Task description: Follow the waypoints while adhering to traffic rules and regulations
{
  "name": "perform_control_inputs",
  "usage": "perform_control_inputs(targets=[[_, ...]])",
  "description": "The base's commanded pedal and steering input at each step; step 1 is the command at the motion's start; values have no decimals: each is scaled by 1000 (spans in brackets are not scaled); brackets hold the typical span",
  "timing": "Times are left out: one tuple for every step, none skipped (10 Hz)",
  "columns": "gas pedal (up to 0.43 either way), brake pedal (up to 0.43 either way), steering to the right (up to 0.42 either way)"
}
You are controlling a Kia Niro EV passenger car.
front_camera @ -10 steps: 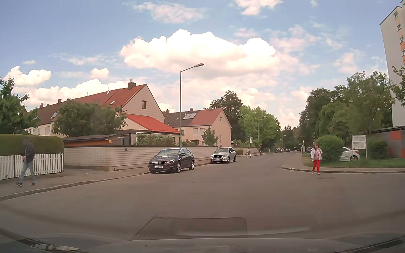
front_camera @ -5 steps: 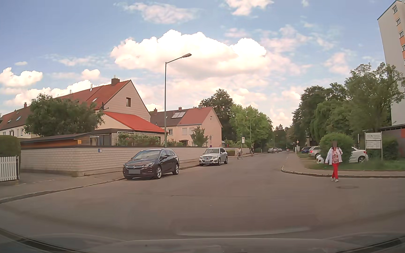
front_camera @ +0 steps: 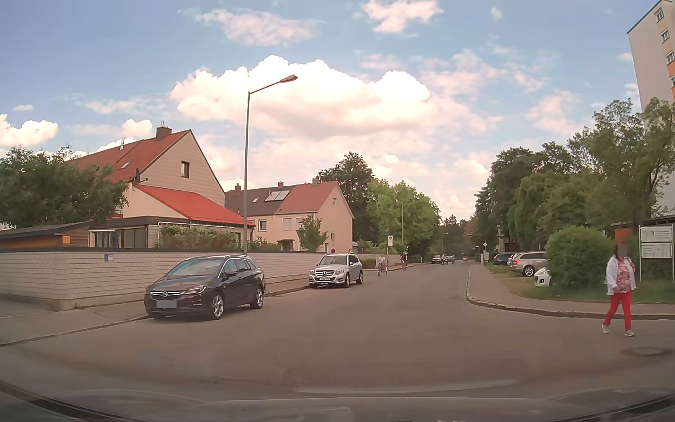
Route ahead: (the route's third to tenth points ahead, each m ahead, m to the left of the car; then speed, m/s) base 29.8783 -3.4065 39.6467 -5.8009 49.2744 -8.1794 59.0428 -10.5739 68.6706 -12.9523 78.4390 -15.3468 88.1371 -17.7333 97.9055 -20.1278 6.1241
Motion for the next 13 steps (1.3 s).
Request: perform_control_inputs(targets=[[79,18,48],[67,18,47],[67,18,47],[28,18,46],[20,18,47],[20,18,46],[20,18,46],[20,18,48],[20,18,48],[20,18,49],[20,18,49],[20,18,49],[20,18,49]])
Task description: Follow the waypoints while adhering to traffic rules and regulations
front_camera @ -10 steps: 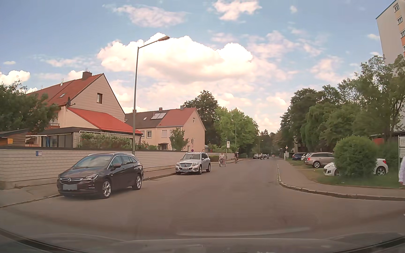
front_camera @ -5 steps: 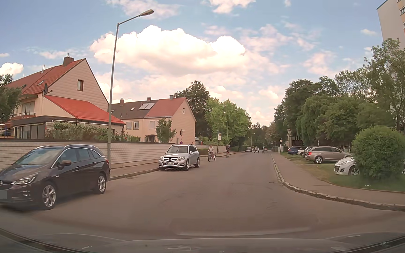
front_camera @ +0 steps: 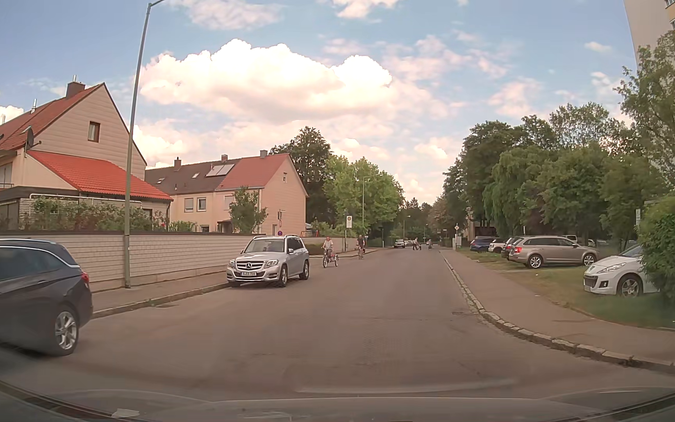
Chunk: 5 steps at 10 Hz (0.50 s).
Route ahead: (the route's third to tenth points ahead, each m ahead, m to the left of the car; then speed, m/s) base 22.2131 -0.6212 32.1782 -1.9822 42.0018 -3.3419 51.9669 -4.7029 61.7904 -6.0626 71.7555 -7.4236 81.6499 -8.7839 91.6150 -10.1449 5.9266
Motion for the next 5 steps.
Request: perform_control_inputs(targets=[[20,24,50],[20,18,51],[20,18,51],[20,18,51],[20,18,52]])
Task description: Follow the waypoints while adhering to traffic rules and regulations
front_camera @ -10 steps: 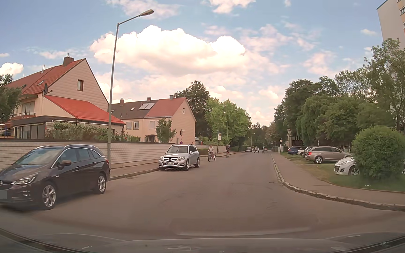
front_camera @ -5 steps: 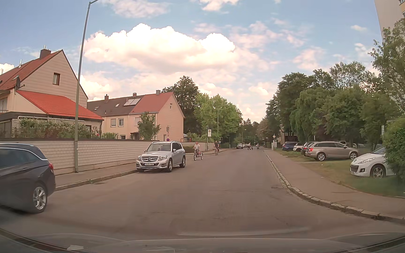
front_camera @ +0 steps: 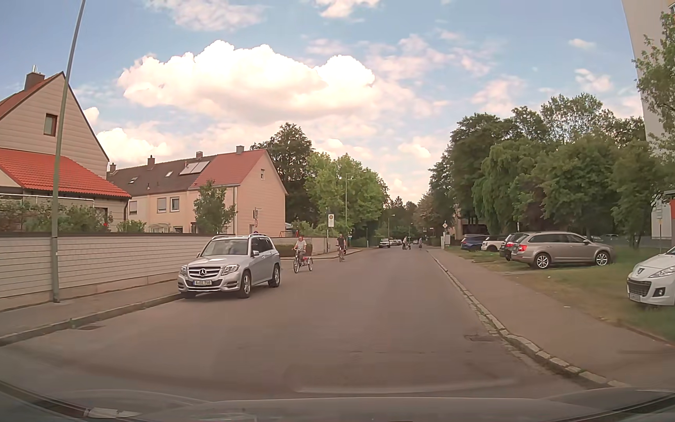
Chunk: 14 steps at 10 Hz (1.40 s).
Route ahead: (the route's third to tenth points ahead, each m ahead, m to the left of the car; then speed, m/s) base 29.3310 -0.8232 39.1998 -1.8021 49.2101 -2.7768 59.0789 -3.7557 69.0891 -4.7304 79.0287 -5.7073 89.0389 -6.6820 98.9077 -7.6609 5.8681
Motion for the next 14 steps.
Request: perform_control_inputs(targets=[[20,18,52],[20,18,52],[20,18,52],[20,18,50],[20,18,46],[20,18,42],[20,18,38],[20,18,37],[20,18,33],[20,18,22],[20,18,15],[20,18,13],[20,18,14],[20,18,15]])
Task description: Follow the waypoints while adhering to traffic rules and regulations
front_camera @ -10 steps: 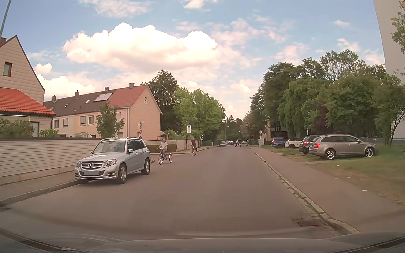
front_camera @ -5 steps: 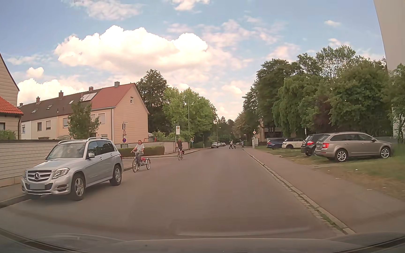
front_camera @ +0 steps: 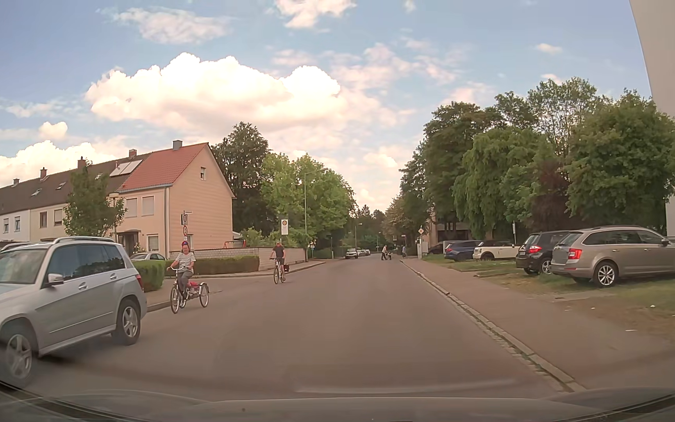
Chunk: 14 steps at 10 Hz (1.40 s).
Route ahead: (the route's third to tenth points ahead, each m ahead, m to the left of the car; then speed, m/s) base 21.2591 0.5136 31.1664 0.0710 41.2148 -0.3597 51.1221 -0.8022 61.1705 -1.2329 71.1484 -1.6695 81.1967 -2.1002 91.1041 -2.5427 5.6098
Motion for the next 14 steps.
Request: perform_control_inputs(targets=[[39,18,15],[39,18,15],[47,18,17],[59,18,19],[59,18,20],[110,18,23],[118,18,23],[118,18,20],[118,18,12],[118,18,8],[118,18,8],[118,18,7],[118,18,4],[118,18,1]])
